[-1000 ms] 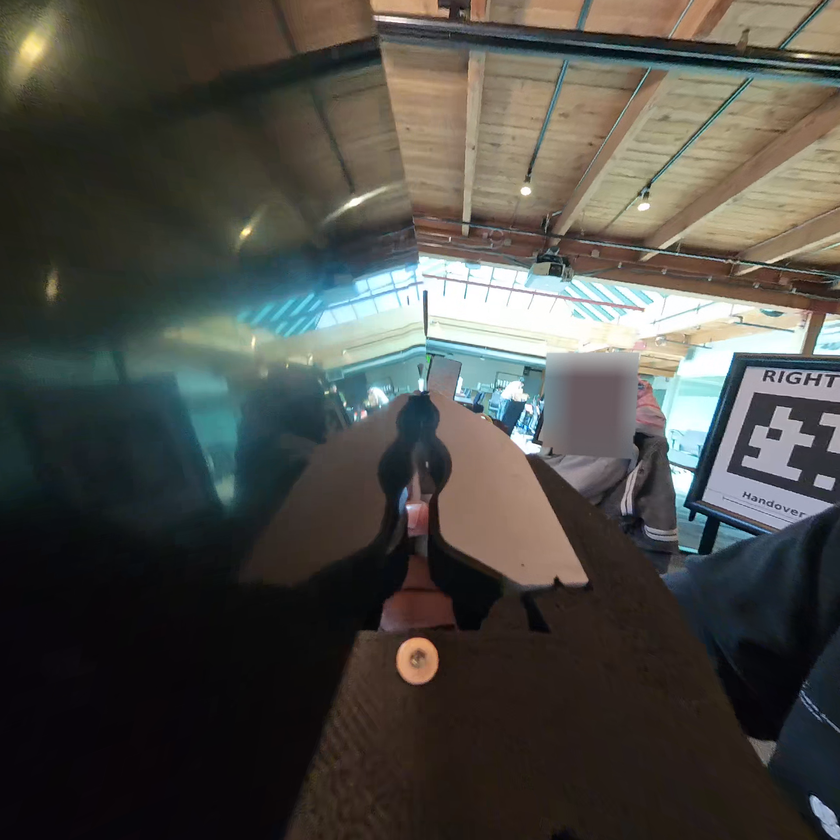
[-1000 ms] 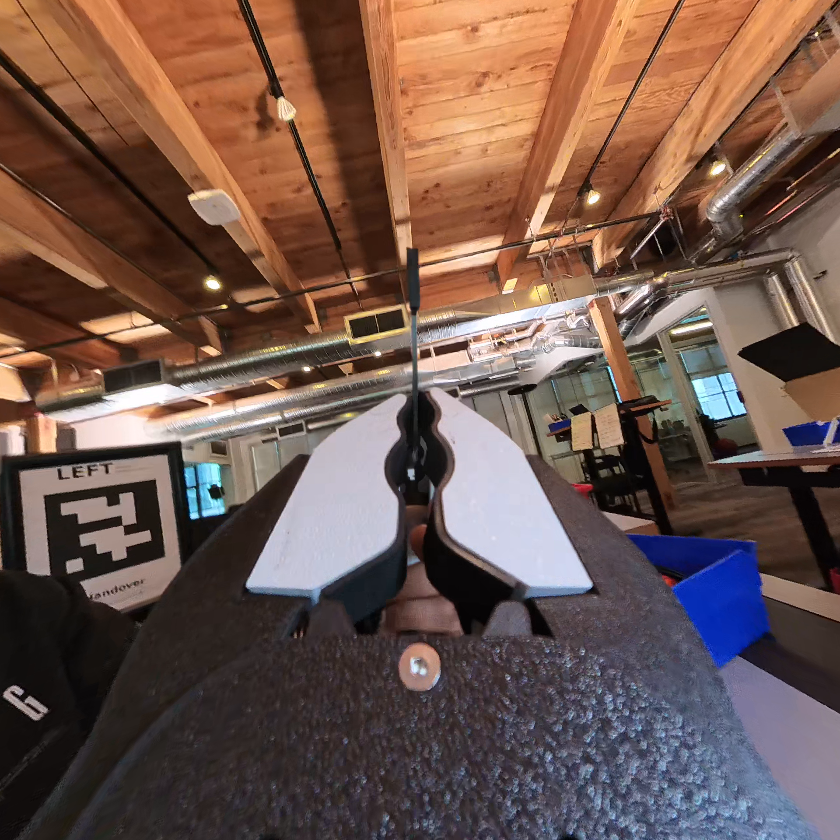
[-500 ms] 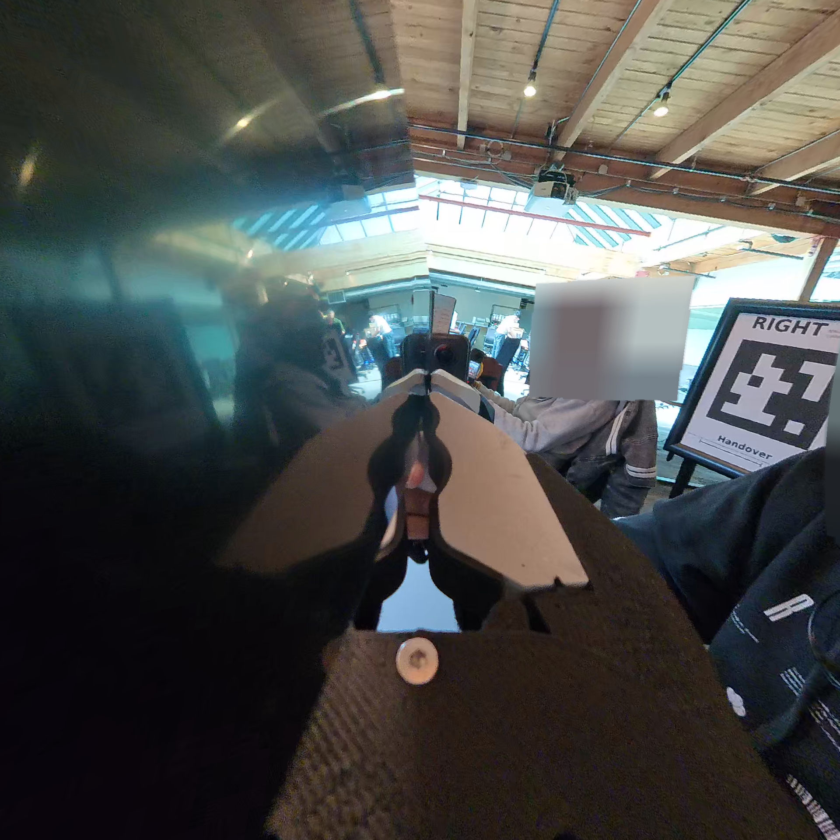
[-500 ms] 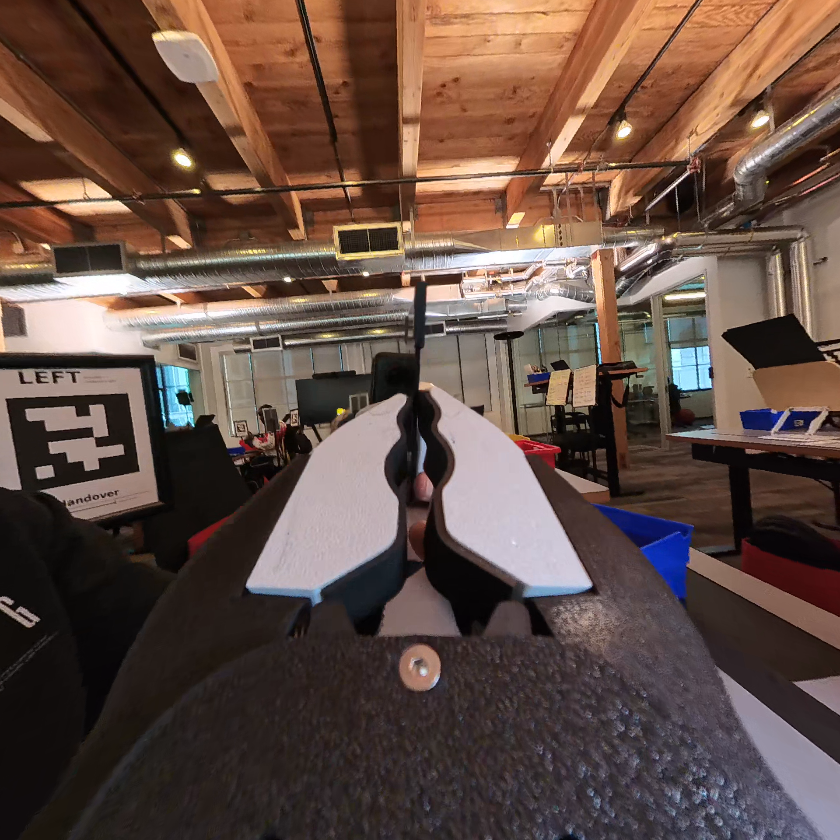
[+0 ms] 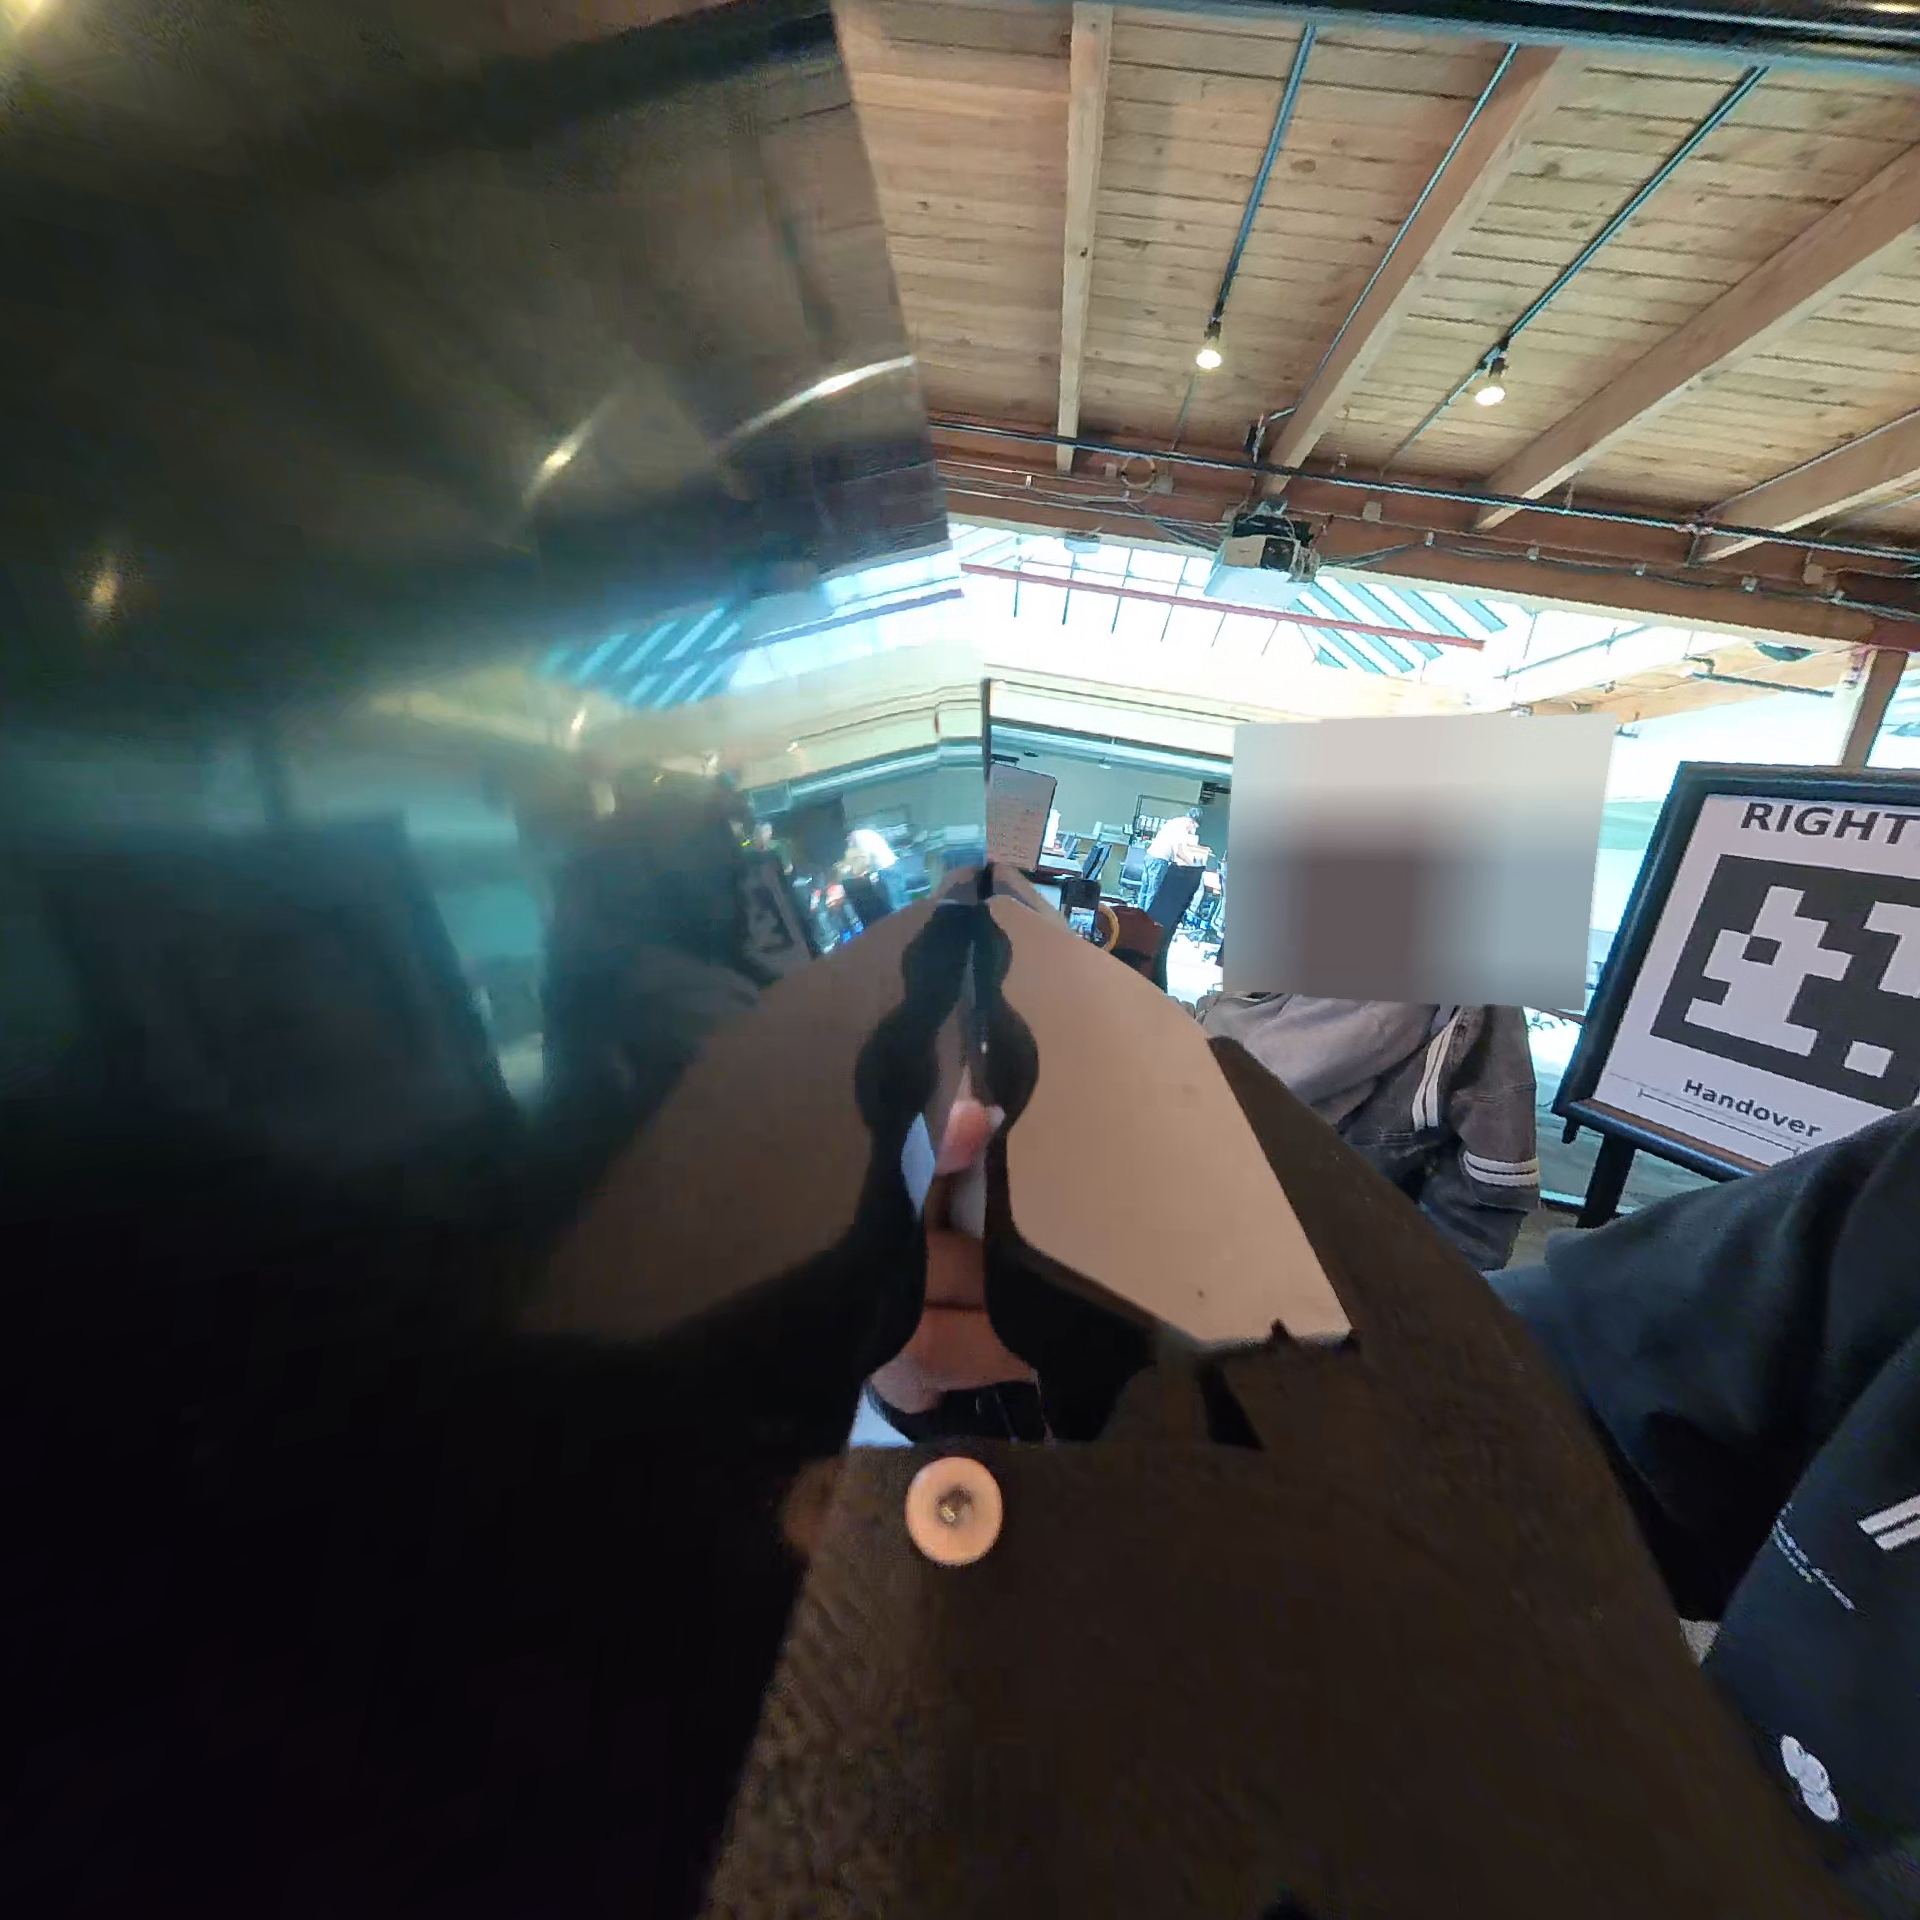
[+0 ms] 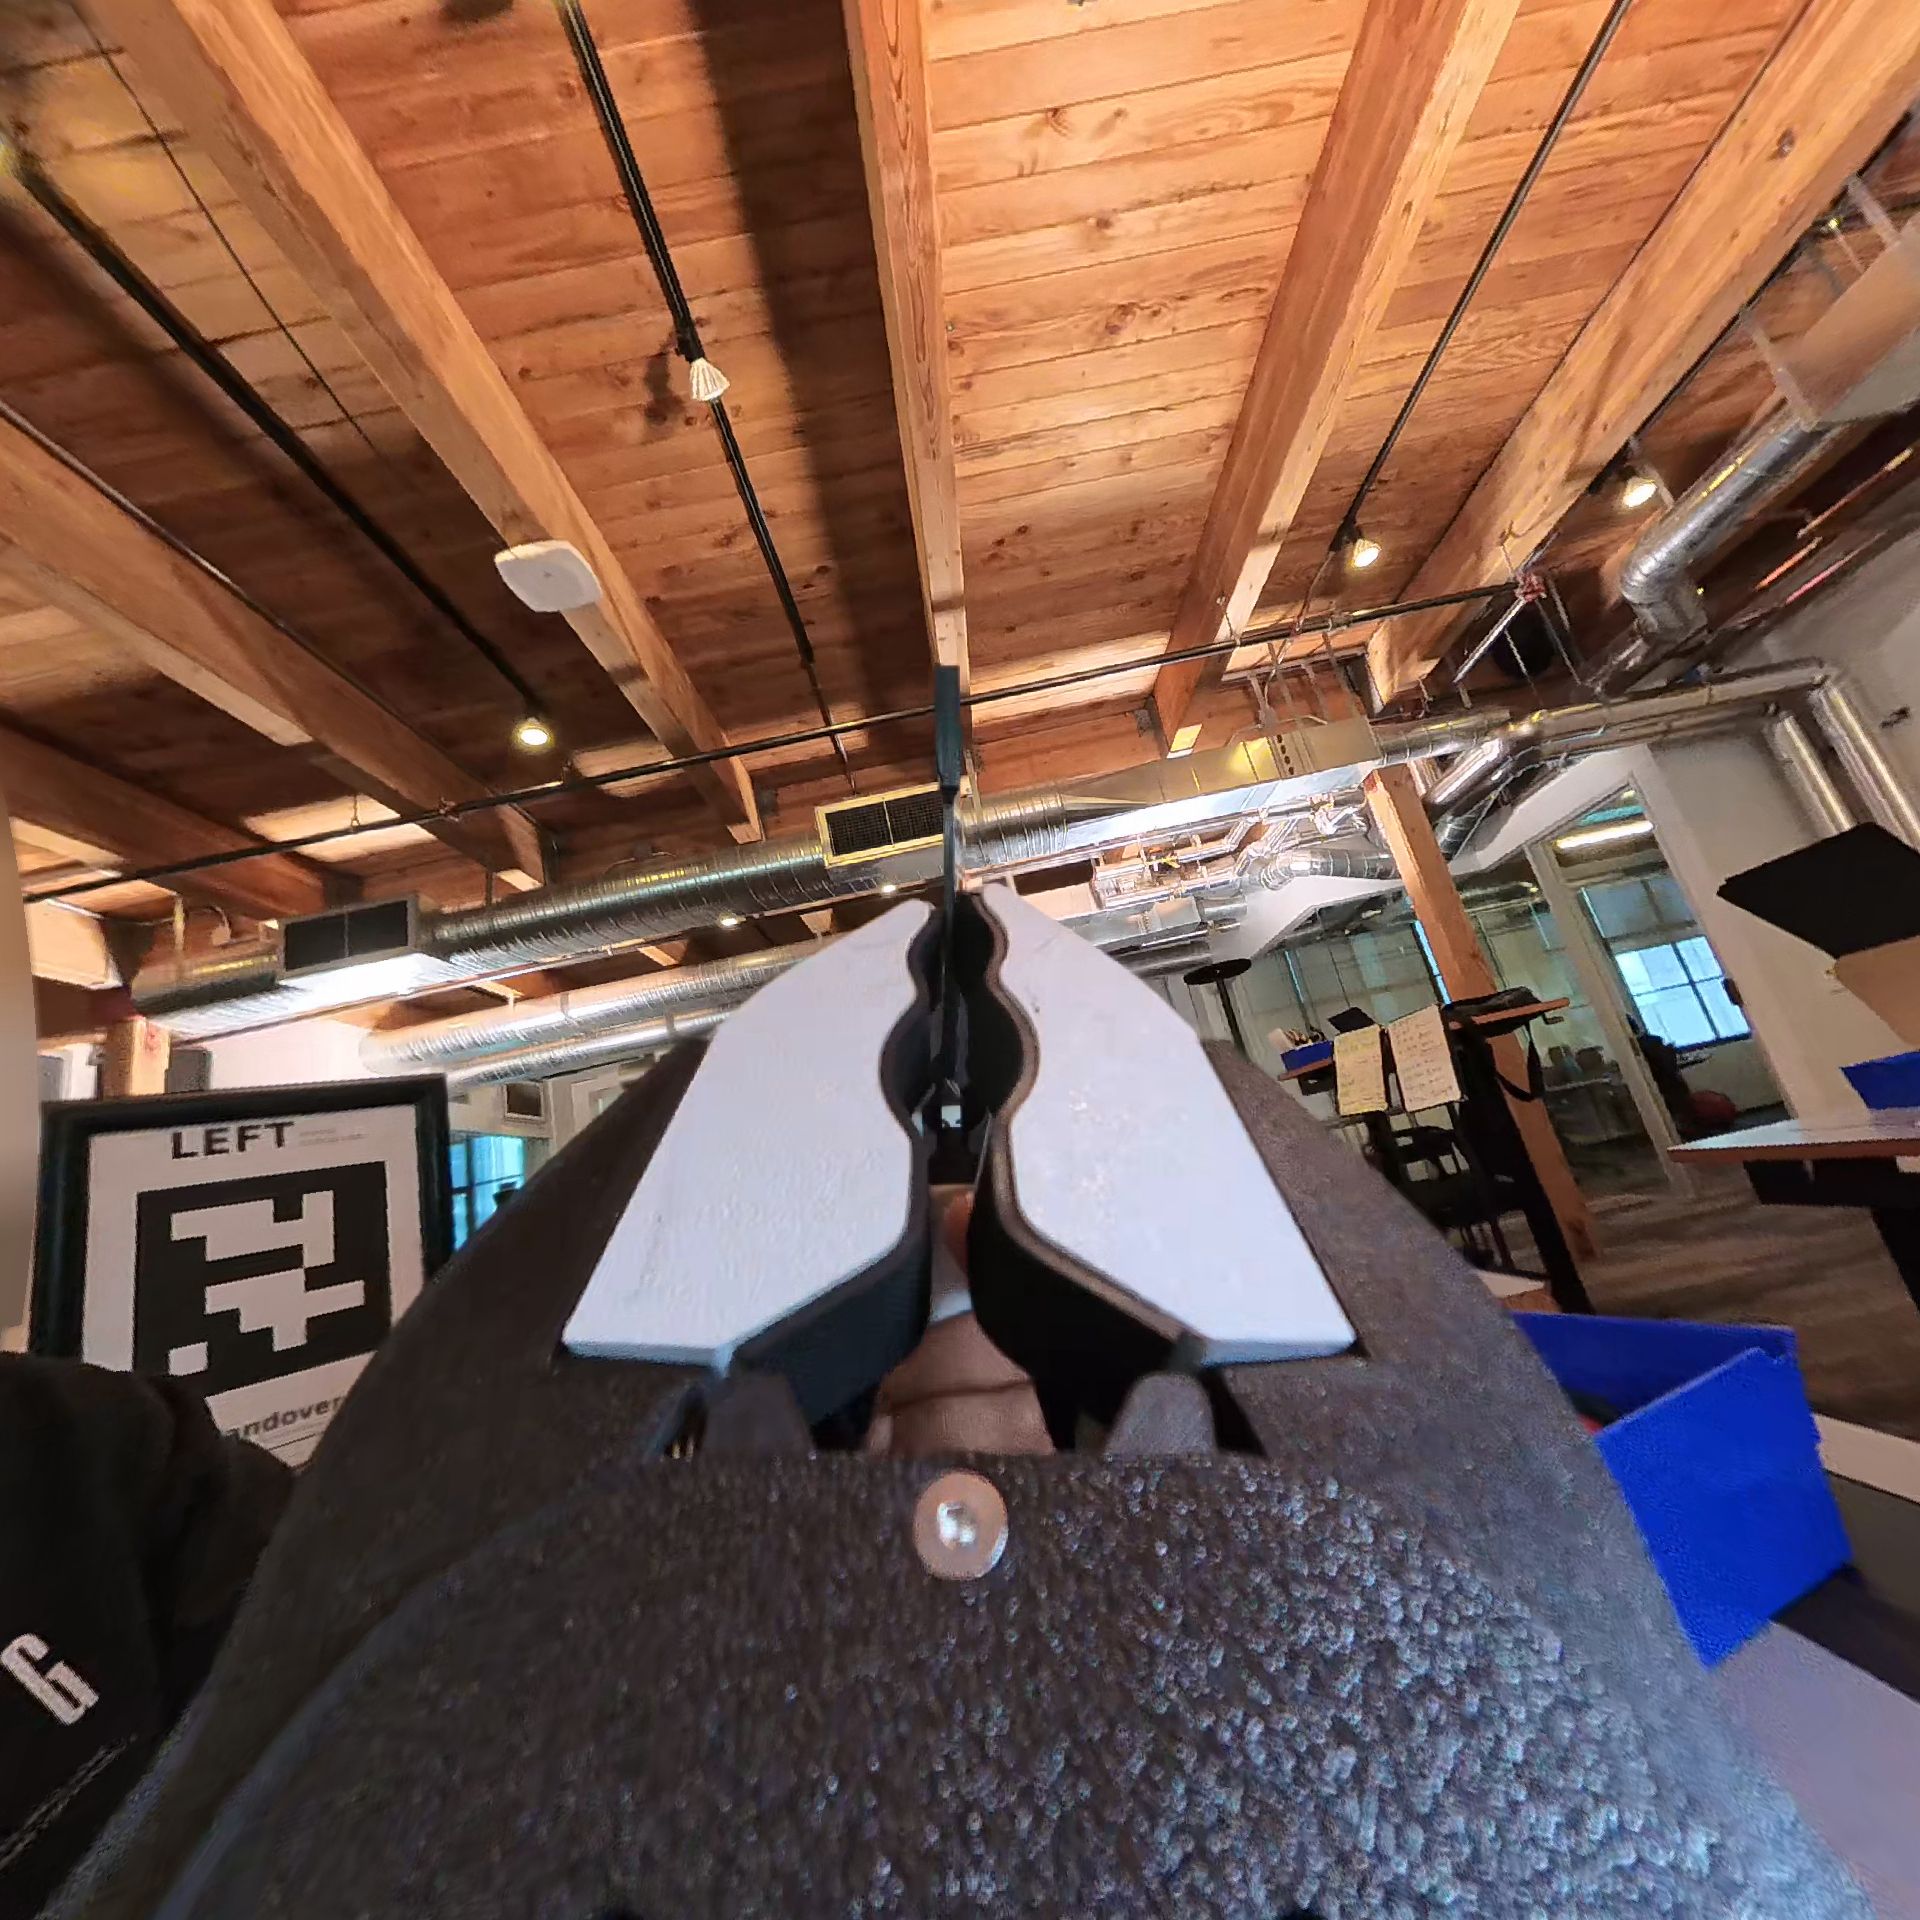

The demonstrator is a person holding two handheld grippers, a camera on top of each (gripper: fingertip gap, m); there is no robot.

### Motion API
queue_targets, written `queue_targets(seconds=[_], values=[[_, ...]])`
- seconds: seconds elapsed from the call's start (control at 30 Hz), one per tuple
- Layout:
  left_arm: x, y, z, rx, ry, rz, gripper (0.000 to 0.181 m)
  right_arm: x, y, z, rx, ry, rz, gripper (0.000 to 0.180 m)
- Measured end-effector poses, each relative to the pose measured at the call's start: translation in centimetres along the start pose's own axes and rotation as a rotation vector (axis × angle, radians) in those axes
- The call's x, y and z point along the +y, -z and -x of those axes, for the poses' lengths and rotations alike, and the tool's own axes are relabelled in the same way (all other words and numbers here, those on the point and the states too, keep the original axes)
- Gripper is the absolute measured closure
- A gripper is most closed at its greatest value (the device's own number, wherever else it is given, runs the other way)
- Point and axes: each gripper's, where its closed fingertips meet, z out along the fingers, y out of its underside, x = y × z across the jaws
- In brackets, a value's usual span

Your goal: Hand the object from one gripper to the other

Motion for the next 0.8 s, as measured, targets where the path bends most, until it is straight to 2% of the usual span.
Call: queue_targets(seconds=[0.03,0.33,0.43,0.5,0.53,0.6,0.67,0.73,0.8], values=[[-0.2,0.2,0.1,-0.004,0.005,-0.013,0.178,0.4,0.1,-0.3,0.007,-0.01,0.007,0.178],[-0.4,0.6,1.1,-0.045,-0.013,0.003,0.18,1.6,0.5,-1.4,0.039,-0.054,0.008,0.178],[-0.4,0.9,1.3,-0.048,-0.014,0.042,0.18,2.0,0.4,-1.6,0.043,-0.057,0.063,0.177],[-0.2,1.2,1.2,-0.038,-0.012,0.108,0.18,2.4,0.3,-1.7,0.052,0.019,0.151,0.167],[-0.1,1.4,1.3,-0.047,-0.021,0.141,0.175,2.7,0.2,-1.6,0.05,0.069,0.208,0.161],[0.2,1.8,1.3,-0.046,-0.037,0.212,0.18,3.1,0.2,-1.5,0.049,0.169,0.331,0.146],[0.8,2.0,1.2,-0.047,-0.051,0.282,0.181,2.9,0.2,-1.4,0.048,0.232,0.399,0.141],[1.8,2.0,1.2,-0.046,-0.064,0.352,0.181,2.8,0.2,-1.1,0.041,0.247,0.434,0.143],[2.6,1.9,1.0,-0.032,-0.068,0.393,0.18,3.2,0.4,-1.6,0.068,0.252,0.475,0.171]])
